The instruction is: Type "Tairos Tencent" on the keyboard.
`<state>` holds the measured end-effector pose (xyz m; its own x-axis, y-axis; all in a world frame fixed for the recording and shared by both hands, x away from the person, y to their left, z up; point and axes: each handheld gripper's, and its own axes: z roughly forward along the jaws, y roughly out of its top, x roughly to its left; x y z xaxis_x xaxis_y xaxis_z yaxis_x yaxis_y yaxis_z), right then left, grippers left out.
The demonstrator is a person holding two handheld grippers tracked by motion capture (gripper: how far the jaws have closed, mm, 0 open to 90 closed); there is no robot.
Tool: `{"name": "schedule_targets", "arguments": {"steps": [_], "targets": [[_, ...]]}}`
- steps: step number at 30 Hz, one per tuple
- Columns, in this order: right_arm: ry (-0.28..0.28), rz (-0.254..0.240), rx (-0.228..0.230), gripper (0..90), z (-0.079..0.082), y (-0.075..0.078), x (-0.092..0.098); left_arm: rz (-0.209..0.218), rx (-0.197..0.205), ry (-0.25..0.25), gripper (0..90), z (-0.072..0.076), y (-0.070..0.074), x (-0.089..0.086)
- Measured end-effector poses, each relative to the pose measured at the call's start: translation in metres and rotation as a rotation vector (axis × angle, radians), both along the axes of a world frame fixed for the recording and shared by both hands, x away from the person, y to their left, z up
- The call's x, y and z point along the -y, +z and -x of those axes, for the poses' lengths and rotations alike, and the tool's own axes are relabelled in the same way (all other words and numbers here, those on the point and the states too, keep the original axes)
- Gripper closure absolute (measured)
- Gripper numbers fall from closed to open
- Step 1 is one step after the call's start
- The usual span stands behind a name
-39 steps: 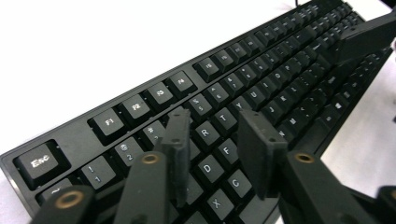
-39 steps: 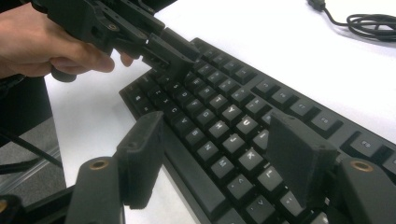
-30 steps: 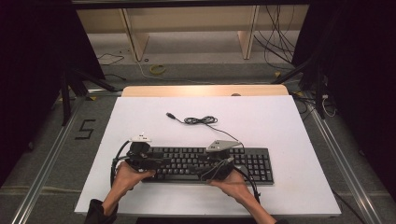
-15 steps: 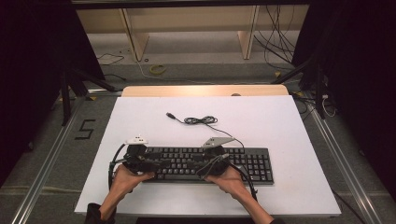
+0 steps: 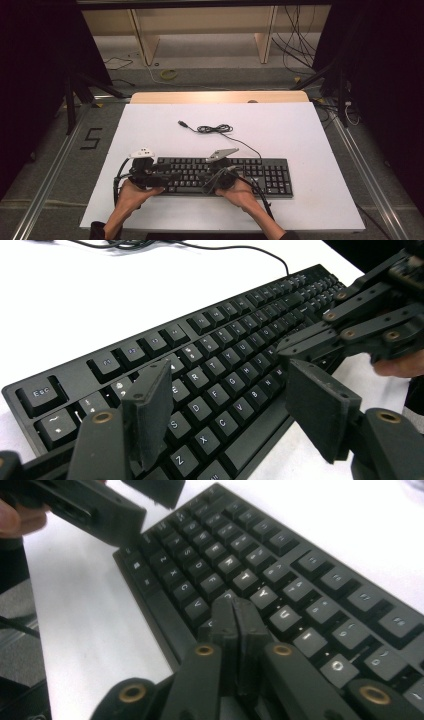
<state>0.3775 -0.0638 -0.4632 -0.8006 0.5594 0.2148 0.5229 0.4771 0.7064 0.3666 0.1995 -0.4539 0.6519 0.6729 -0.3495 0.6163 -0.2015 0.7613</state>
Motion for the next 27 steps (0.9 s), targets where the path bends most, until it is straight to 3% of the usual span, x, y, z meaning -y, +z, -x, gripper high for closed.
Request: {"name": "schedule_targets", "arguments": {"steps": [20,27], "targets": [[0.013,0.060,-0.014,90.0,-0.001,-0.013,-0.008,-0.006,0.003,-0.020,34.7,0.006,-0.004,0.000],[0.012,0.081,0.006,90.0,0.000,-0.015,-0.010,-0.015,0.004,-0.023,34.8,0.005,-0.004,0.000]]}}
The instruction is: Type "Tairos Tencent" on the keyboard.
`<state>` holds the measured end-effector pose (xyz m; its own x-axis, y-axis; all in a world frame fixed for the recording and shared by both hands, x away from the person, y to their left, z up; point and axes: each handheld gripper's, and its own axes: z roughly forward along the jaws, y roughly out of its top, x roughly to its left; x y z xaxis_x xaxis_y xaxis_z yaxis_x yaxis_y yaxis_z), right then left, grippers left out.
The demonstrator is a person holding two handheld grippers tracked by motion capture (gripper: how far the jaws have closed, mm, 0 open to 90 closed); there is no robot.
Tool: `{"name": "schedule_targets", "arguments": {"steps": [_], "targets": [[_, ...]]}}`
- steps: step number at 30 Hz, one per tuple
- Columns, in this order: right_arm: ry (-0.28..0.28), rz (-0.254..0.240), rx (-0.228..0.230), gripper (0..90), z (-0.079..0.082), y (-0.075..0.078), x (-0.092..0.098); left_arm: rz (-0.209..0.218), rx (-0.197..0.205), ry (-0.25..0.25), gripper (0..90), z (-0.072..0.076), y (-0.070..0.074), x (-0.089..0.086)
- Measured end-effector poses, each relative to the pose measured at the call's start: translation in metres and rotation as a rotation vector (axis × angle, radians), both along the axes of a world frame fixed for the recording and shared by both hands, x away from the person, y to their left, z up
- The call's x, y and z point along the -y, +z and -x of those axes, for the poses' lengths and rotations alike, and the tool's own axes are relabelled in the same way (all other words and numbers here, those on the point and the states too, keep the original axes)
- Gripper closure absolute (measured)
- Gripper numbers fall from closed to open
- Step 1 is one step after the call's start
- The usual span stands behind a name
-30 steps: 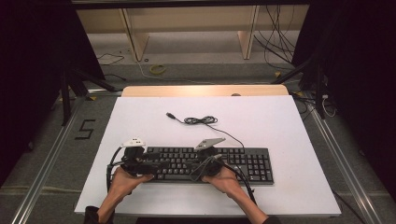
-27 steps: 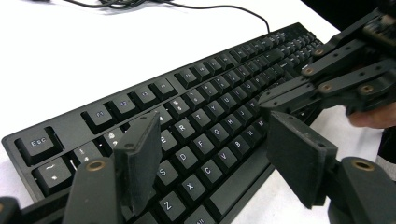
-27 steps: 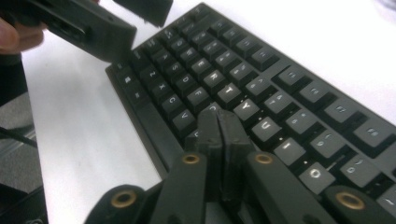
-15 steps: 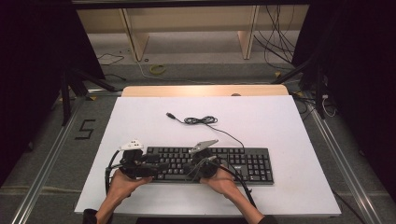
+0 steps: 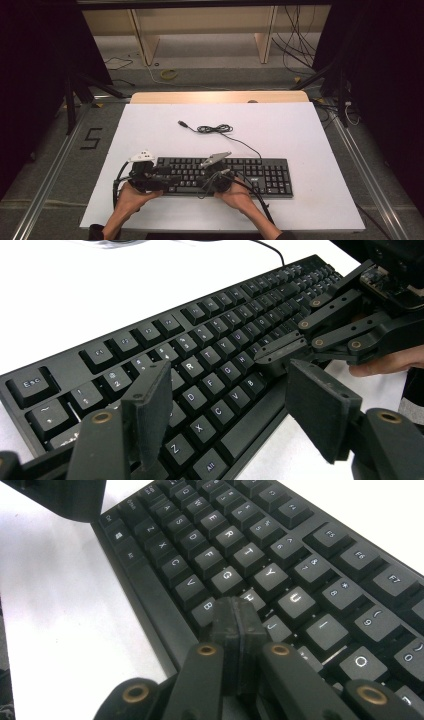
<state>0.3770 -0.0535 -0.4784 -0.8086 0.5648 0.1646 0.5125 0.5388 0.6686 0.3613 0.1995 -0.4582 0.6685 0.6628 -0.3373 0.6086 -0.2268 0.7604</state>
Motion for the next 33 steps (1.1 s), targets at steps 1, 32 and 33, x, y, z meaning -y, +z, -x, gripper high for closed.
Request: {"name": "schedule_targets", "arguments": {"steps": [1,32,33], "targets": [[-0.001,0.001,0.000,90.0,0.000,0.000,0.000,-0.001,0.000,-0.001,34.9,0.000,0.000,0.000],[-0.062,-0.174,0.012,47.6,0.004,0.030,0.040,-0.051,-0.004,-0.032,43.2,-0.001,0.000,0.004],[-0.068,-0.177,0.019,46.7,0.005,0.031,0.042,-0.056,-0.006,-0.032,43.8,-0.001,0.000,0.005]]}}
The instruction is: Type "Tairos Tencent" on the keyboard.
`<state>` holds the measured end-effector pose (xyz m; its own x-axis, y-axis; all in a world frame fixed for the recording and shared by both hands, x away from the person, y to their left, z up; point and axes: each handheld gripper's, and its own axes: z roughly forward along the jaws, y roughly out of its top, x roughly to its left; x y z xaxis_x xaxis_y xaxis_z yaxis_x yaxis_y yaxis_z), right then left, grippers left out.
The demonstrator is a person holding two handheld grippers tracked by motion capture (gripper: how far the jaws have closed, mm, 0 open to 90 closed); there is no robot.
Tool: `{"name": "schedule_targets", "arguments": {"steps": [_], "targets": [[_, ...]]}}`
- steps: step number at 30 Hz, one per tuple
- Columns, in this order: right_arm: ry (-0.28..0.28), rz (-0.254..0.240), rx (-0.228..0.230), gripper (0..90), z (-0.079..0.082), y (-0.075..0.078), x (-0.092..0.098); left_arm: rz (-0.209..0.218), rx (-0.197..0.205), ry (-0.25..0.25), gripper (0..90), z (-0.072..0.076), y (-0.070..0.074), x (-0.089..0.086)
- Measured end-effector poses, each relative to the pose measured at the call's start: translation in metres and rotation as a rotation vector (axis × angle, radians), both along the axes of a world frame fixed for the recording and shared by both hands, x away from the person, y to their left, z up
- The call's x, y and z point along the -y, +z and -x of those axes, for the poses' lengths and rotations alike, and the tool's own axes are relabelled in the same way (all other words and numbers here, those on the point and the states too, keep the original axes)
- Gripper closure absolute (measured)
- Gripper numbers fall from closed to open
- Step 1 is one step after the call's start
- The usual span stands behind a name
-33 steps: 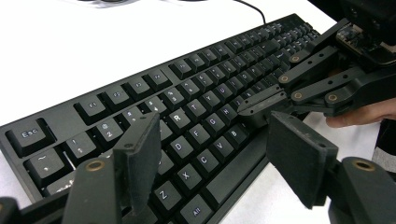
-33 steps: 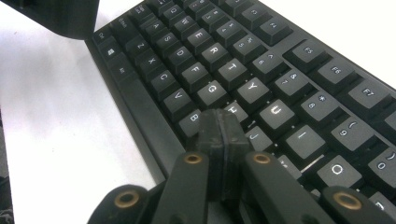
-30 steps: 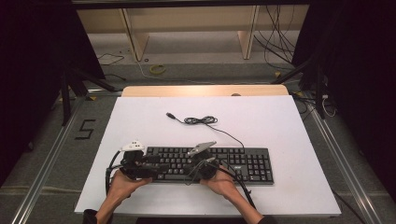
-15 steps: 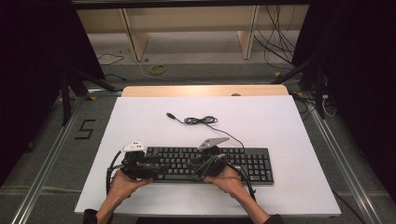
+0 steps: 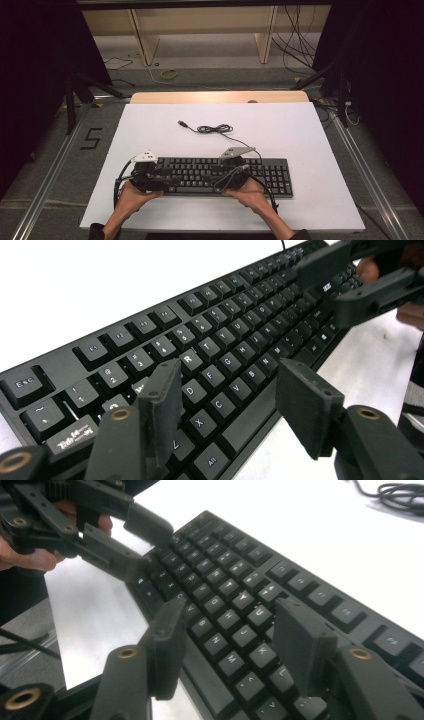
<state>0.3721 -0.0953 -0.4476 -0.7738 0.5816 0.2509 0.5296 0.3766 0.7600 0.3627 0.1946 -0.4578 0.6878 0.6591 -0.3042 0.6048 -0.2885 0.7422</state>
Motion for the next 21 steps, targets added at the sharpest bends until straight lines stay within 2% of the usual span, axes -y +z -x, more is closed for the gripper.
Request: {"name": "schedule_targets", "arguments": {"steps": [6,17,21], "targets": [[-0.014,-0.021,0.015,44.7,0.003,0.002,0.008,-0.018,-0.015,-0.011,50.4,-0.001,0.001,0.002],[-0.051,-0.053,0.028,41.7,0.007,0.001,0.021,-0.047,-0.001,-0.041,68.0,-0.002,0.002,0.007],[-0.059,-0.063,0.028,41.2,0.009,0.001,0.026,-0.069,-0.001,-0.057,74.0,-0.004,0.001,0.010]]}}
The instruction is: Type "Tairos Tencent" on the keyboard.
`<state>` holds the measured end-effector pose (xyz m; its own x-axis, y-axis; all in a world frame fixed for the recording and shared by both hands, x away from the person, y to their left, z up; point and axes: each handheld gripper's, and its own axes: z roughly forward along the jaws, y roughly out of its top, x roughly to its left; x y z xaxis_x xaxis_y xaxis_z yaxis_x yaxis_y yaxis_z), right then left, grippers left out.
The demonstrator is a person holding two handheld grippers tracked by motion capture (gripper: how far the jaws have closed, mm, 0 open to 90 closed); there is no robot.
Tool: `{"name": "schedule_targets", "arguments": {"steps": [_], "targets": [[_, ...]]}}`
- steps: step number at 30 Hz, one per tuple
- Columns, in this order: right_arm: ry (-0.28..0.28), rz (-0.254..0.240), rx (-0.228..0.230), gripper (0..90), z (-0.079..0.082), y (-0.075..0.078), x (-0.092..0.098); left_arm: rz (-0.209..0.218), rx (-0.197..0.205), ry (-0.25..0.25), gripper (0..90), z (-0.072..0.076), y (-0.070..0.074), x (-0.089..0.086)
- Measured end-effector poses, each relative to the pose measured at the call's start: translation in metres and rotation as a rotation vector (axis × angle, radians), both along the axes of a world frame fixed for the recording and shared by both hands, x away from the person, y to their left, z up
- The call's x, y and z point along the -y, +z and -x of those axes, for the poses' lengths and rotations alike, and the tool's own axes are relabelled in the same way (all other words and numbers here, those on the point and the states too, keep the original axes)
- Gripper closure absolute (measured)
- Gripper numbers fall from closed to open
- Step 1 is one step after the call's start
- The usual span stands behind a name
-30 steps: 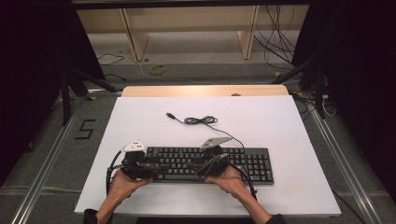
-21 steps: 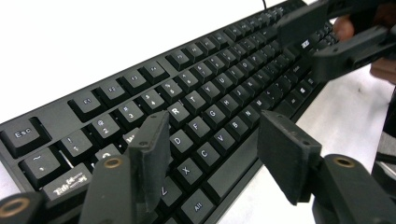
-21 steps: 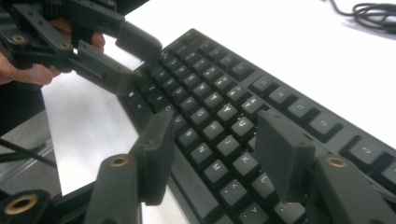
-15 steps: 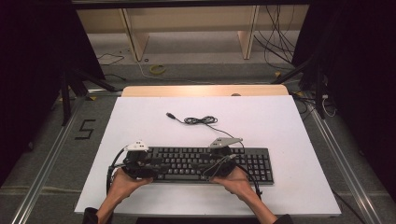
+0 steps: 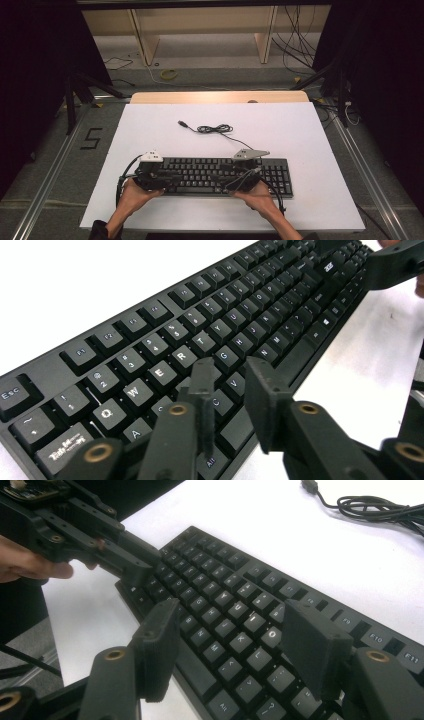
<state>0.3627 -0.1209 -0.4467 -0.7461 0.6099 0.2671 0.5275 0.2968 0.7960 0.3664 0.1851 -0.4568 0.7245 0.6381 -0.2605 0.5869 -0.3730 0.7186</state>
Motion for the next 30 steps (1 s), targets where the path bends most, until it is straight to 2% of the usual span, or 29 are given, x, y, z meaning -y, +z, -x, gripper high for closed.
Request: {"name": "schedule_targets", "arguments": {"steps": [7,14,30], "targets": [[-0.003,-0.005,0.005,36.5,0.006,-0.001,0.004,-0.029,-0.009,-0.023,83.2,-0.002,-0.003,0.006],[-0.008,-0.009,0.011,35.5,0.009,-0.003,0.007,-0.058,-0.018,-0.040,88.3,-0.004,-0.006,0.010],[-0.011,-0.004,0.013,32.0,0.013,-0.005,0.010,-0.099,-0.035,-0.054,89.0,-0.007,-0.013,0.018]]}}
